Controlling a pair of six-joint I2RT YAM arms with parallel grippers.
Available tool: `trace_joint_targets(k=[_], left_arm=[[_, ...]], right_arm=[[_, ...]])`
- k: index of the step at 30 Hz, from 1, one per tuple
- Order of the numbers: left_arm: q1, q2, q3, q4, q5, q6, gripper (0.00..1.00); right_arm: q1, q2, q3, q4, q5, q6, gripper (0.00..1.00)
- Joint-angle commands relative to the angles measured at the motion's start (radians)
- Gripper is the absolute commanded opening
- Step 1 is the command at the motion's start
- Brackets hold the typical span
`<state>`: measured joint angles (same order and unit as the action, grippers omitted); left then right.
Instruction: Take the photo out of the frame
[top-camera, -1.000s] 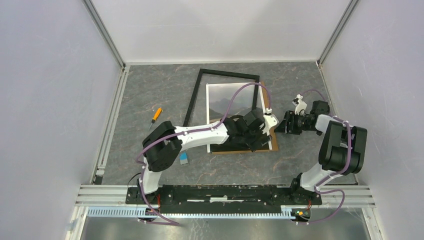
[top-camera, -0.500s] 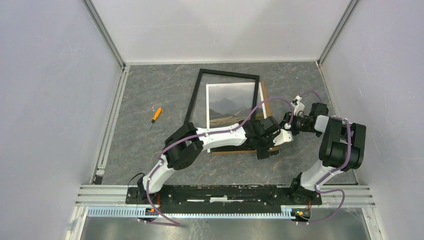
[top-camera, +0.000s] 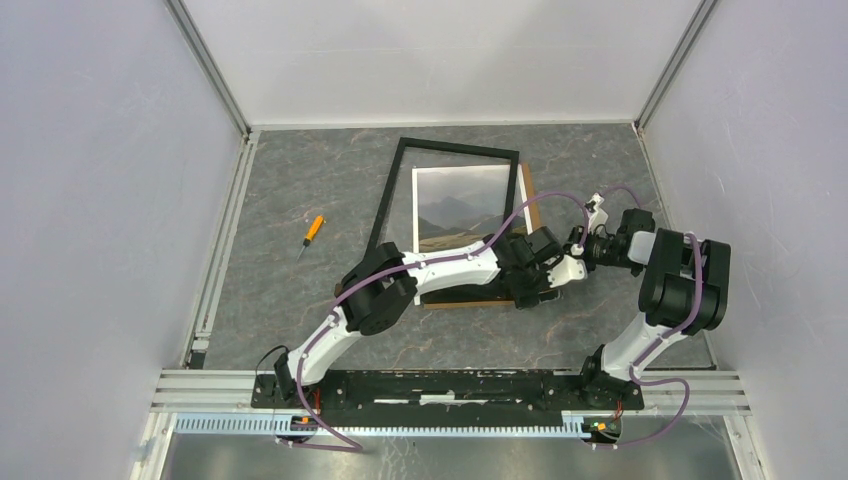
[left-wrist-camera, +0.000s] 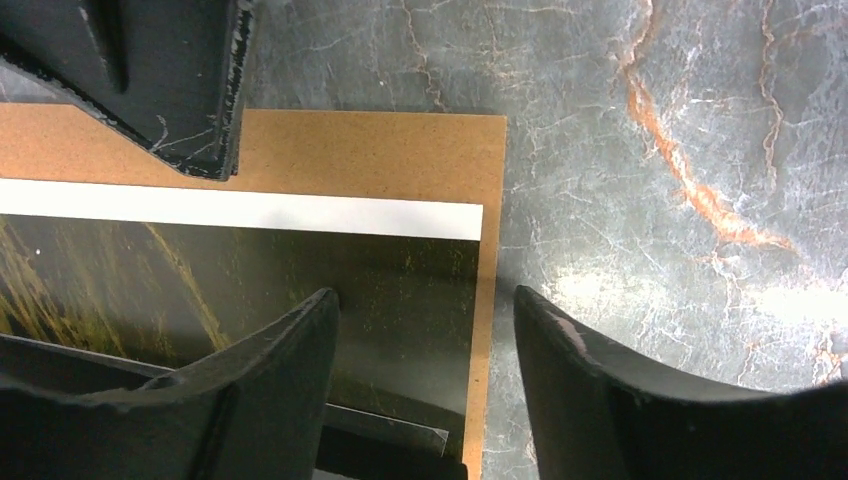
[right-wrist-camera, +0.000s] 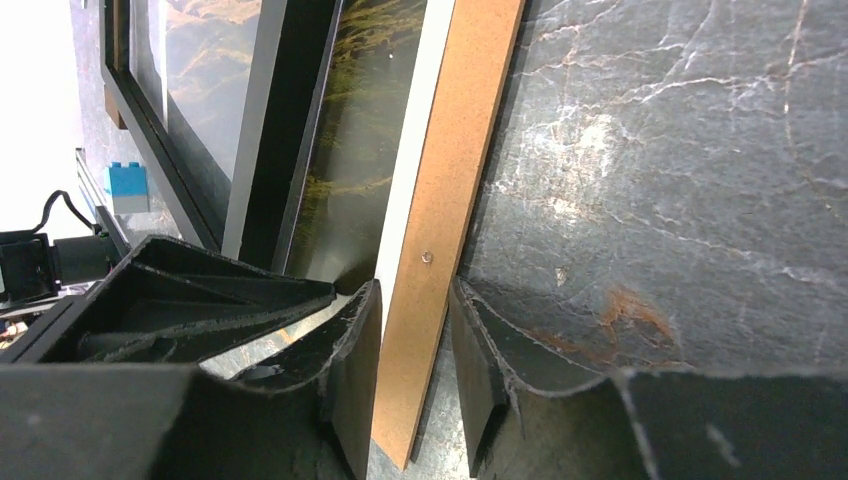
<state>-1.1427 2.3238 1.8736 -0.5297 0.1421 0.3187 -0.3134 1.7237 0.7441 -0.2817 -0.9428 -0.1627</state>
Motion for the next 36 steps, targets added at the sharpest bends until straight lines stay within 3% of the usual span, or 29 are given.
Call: trace_joint_targets(k=[1, 7, 18, 20, 25, 30, 36], left_arm=[[-0.006, 0.026, -0.024, -0.090, 0.108, 0.063, 0.66], [-0.021, 0.022, -0.052, -0.157, 0.153, 0.110, 0.45], [-0.058, -0.018, -0.094, -0.220, 0.168, 0.174, 0.35], [-0.051, -0.050, -0.108, -0.183, 0.163, 0.145, 0.41], [-0.048, -0.186, -0.224, 0.064, -0.025, 0.083, 0.62], [-0.049, -0.205, -0.239, 0.133, -0.103, 0.056, 0.78], [-0.049, -0.195, -0.247, 0.216, -0.148, 0.001, 0.80]], right_arm=[[0.013, 0.078, -0.052, -0.043, 0.215, -0.035, 0.38], [0.013, 0.093, -0.053, -0.040, 0.233, -0.029, 0.35], [0.013, 0.120, -0.047, -0.033, 0.296, -0.026, 0.24], [0.013, 0.119, -0.051, -0.036, 0.295, -0.026, 0.23], [0.014, 0.119, -0.054, -0.041, 0.284, -0.032, 0.21], [0.014, 0.122, -0.054, -0.041, 0.285, -0.031, 0.21], [0.013, 0.120, -0.051, -0.045, 0.296, -0.040, 0.20]])
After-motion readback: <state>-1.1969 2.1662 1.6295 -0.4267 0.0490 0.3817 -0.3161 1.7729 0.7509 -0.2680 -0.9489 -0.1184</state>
